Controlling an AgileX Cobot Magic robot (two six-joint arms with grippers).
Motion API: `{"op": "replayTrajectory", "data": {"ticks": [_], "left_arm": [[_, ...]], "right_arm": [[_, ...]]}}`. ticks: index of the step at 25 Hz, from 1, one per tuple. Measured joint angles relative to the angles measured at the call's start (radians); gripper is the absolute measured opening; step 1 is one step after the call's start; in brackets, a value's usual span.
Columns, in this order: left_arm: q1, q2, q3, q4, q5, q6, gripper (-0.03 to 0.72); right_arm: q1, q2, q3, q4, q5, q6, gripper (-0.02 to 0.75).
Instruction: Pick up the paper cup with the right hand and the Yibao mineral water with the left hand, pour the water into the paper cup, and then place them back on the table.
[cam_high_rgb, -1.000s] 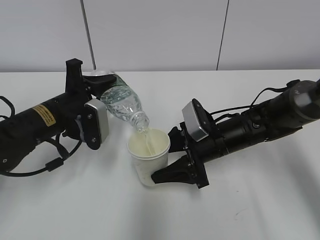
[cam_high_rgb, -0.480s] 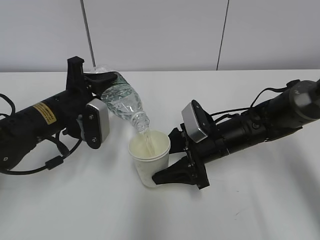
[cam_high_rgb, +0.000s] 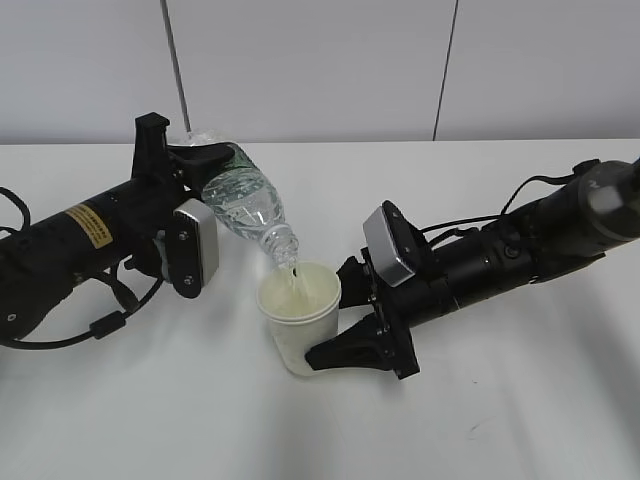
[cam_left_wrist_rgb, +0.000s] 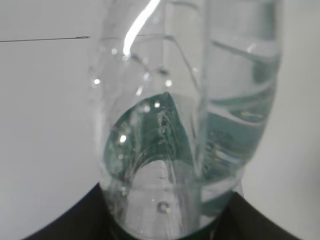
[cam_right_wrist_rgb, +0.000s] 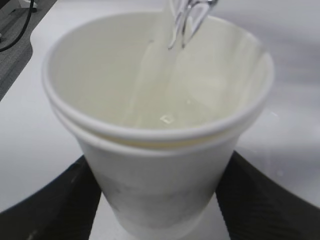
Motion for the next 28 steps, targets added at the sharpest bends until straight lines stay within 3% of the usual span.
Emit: {"op": "replayTrajectory", "data": {"ticks": [28], "left_arm": [[0.0,-0.002,-0.004,-0.035,-0.005,0.03,0.291]], "right_arm": [[0.0,0.0,0.0,-0.022,0.002,0.002,0.51]]}}
